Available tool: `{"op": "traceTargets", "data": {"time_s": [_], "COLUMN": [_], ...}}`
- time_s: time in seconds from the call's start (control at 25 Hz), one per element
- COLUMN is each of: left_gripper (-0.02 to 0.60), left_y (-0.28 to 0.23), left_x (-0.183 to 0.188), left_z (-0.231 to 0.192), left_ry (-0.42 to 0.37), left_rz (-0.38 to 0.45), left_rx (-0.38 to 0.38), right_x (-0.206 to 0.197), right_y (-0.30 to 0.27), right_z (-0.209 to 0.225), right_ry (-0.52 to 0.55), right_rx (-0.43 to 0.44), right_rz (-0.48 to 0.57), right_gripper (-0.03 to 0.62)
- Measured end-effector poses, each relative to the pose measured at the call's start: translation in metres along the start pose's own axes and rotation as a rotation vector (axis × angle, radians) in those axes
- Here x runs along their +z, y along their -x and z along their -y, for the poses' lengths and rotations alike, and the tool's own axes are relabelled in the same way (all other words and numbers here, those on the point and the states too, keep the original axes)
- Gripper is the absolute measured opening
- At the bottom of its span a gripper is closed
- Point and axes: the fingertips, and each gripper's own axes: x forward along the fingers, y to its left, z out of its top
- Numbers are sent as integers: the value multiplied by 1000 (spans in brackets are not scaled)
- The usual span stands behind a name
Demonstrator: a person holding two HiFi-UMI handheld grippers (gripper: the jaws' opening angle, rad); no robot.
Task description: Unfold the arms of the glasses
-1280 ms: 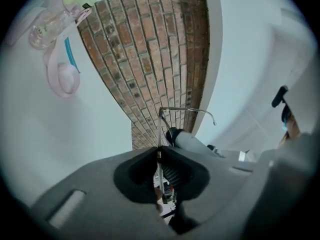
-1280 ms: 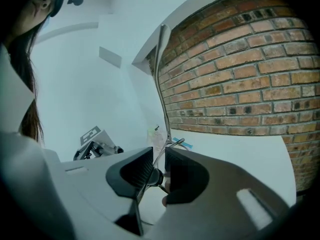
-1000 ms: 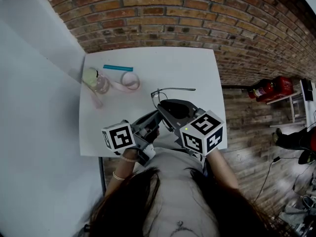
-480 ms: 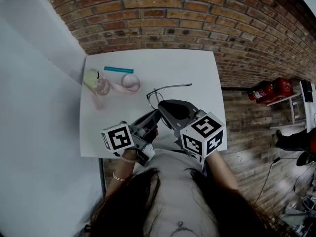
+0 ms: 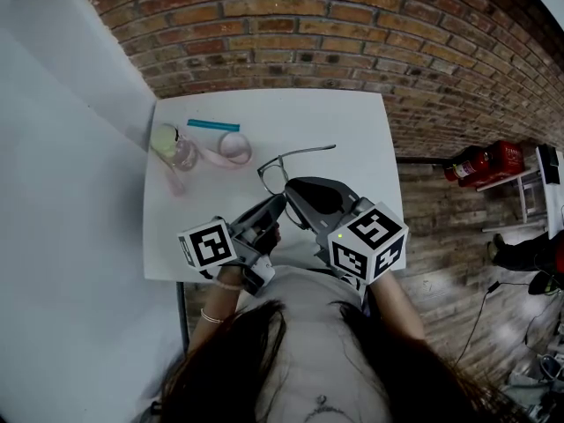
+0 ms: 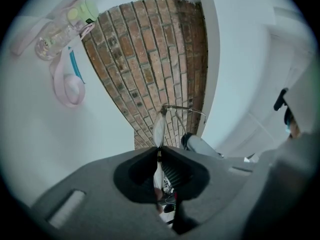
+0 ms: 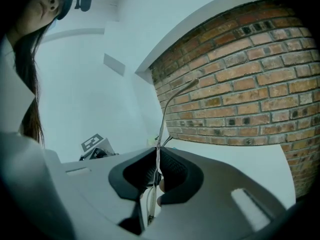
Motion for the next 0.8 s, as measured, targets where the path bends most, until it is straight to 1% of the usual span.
{"op": "traceTargets", "data": {"time_s": [0.12,0.24,0.36,0.4,0.56,0.6,0.72,0.8], "left_gripper": [23,21,23,23,23,23,23,23], "left_y": [0,-1,-1,0,2,2,1,1], "left_x": [0,3,2,3,8,8,7,8], "left_z": [0,4,10,9,2,2,10,12], "left_ry": [40,32,117,112,36,42,142,164], "left_rz": [11,20,43,43,34,37,65,73], "left_rx": [-11,-47,-72,-69,-48,-51,-95,-106], "right_x": [2,4,6,7,9,10,13,14], "right_y": [1,2,5,5,7,8,10,12], "right_z": [0,0,0,0,1,1,1,1], "right_ry": [2,5,6,6,11,12,15,15], "right_rx": [1,2,2,1,-2,-2,0,1], "right_rz": [10,22,34,37,50,54,70,77], "right_gripper": [28,28,28,28,28,28,28,29]}}
